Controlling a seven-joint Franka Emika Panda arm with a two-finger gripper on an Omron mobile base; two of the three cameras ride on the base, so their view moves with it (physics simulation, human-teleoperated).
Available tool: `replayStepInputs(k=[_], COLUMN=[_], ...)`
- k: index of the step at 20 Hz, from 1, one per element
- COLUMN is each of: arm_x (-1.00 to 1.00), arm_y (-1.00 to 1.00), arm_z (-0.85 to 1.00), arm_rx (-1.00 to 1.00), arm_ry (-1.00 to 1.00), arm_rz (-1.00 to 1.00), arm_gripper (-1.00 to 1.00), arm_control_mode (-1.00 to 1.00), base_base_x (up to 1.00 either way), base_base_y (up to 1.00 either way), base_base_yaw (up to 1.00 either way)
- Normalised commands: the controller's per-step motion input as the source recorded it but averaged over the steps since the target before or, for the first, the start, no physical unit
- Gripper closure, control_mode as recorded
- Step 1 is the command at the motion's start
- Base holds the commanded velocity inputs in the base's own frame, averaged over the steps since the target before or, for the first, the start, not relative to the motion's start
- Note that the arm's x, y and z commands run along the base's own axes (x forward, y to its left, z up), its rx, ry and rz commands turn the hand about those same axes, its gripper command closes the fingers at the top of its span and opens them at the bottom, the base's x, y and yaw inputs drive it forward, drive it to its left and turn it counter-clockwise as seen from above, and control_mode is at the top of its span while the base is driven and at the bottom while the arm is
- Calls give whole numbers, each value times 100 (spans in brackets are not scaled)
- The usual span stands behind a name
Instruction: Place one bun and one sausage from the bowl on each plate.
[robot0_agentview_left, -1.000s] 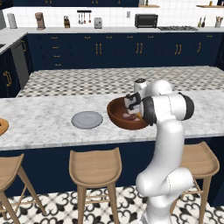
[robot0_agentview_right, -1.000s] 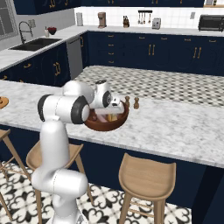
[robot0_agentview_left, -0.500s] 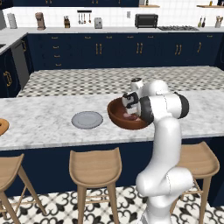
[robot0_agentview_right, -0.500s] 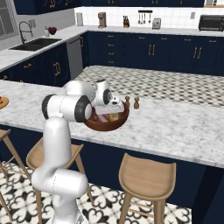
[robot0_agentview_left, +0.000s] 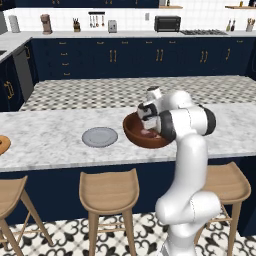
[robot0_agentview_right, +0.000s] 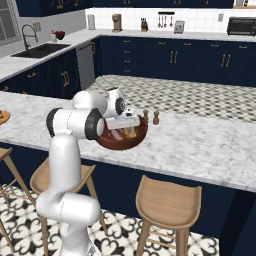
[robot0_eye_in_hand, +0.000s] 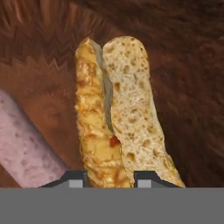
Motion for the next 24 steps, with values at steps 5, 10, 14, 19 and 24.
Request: replayStepInputs(k=[5, 10, 14, 19, 24], arm_x=[-83, -100, -25, 0, 0], arm_y=[8, 14, 14, 0, 0], arm_z=[98, 57, 15, 0, 0], arm_rx=[4, 0, 0, 0, 0], arm_ry=[-8, -17, -4, 0, 0], arm_rz=[0, 0, 0, 0, 0], arm_gripper=[100, 100, 100, 100, 100], arm_control_mode=[-100, -100, 100, 100, 100], base_base_x=[0, 0, -64, -24, 32], base_base_y=[0, 0, 66, 100, 90], base_base_yaw=[0, 0, 0, -15, -35])
